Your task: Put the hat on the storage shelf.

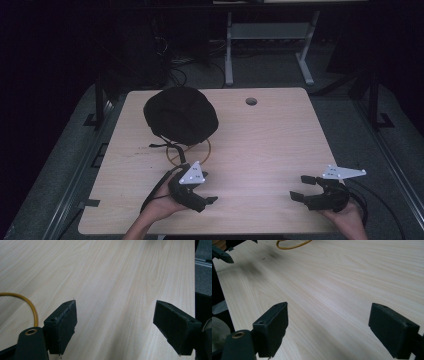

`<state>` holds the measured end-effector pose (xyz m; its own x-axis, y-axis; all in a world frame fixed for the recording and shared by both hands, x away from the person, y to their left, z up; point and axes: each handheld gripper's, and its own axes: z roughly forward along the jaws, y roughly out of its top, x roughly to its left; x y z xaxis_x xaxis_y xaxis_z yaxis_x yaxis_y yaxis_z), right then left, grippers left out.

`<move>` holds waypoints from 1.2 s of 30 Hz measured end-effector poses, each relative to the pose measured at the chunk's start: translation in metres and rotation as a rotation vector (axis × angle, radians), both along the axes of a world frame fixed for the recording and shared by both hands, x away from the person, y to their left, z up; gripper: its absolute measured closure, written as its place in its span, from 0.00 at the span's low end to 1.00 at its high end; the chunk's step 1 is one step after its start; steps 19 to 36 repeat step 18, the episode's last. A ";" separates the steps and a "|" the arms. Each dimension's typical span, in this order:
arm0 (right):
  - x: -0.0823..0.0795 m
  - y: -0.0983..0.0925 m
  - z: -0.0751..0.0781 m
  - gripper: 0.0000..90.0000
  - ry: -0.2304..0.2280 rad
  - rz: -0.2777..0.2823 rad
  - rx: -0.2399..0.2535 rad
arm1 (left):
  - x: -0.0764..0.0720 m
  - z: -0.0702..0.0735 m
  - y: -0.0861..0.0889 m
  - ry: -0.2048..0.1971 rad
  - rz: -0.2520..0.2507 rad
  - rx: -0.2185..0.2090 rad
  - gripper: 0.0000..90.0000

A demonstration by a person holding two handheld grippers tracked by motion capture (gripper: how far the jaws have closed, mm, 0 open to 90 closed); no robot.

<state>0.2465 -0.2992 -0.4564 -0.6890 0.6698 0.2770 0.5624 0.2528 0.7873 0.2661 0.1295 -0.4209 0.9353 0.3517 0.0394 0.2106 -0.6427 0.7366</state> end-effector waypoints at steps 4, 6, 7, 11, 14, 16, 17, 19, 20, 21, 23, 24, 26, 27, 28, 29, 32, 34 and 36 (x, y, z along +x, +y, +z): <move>-0.006 -0.006 -0.003 0.17 0.004 -0.018 0.005 | 0.000 0.000 0.000 0.002 0.001 0.000 0.21; -0.009 -0.008 -0.005 0.17 0.002 -0.029 0.013 | 0.000 0.000 0.000 0.008 0.003 -0.005 0.21; -0.011 -0.009 -0.006 0.16 0.002 -0.036 0.019 | -0.001 0.000 0.000 0.009 0.003 -0.005 0.21; -0.021 -0.011 -0.007 0.16 -0.002 -0.068 0.036 | -0.001 -0.001 0.000 0.010 -0.001 -0.005 0.21; -0.028 -0.009 -0.008 0.16 -0.015 -0.098 0.039 | -0.001 -0.002 -0.002 0.016 -0.007 -0.004 0.21; -0.032 -0.007 -0.010 0.16 -0.016 -0.099 0.020 | -0.001 -0.003 -0.002 0.018 -0.011 -0.002 0.21; -0.035 -0.006 -0.010 0.16 -0.029 -0.100 0.005 | -0.001 -0.003 -0.002 0.019 -0.007 -0.007 0.21; -0.037 -0.005 -0.011 0.16 -0.035 -0.104 0.002 | -0.001 -0.003 -0.003 0.019 -0.008 -0.004 0.21; -0.037 -0.005 -0.011 0.16 -0.035 -0.104 0.002 | -0.001 -0.003 -0.003 0.019 -0.008 -0.004 0.21; -0.037 -0.005 -0.011 0.16 -0.035 -0.104 0.002 | -0.001 -0.003 -0.003 0.019 -0.008 -0.004 0.21; -0.037 -0.005 -0.011 0.16 -0.035 -0.104 0.002 | -0.001 -0.003 -0.003 0.019 -0.008 -0.004 0.21; -0.037 -0.005 -0.011 0.16 -0.035 -0.104 0.002 | -0.001 -0.003 -0.003 0.019 -0.008 -0.004 0.21; -0.037 -0.005 -0.011 0.16 -0.035 -0.104 0.002 | -0.001 -0.003 -0.003 0.019 -0.008 -0.004 0.21; -0.037 -0.005 -0.011 0.16 -0.035 -0.104 0.002 | -0.001 -0.003 -0.003 0.019 -0.008 -0.004 0.21; -0.037 -0.005 -0.011 0.16 -0.035 -0.104 0.002 | -0.001 -0.003 -0.003 0.019 -0.008 -0.004 0.21; -0.037 -0.005 -0.011 0.16 -0.035 -0.104 0.002 | -0.001 -0.003 -0.003 0.019 -0.008 -0.004 0.21; -0.037 -0.005 -0.011 0.16 -0.035 -0.104 0.002 | -0.001 -0.003 -0.003 0.019 -0.008 -0.004 0.21; -0.037 -0.005 -0.011 0.16 -0.035 -0.104 0.002 | -0.001 -0.003 -0.003 0.019 -0.008 -0.004 0.21; -0.037 -0.005 -0.011 0.16 -0.035 -0.104 0.002 | -0.001 -0.003 -0.003 0.019 -0.008 -0.004 0.21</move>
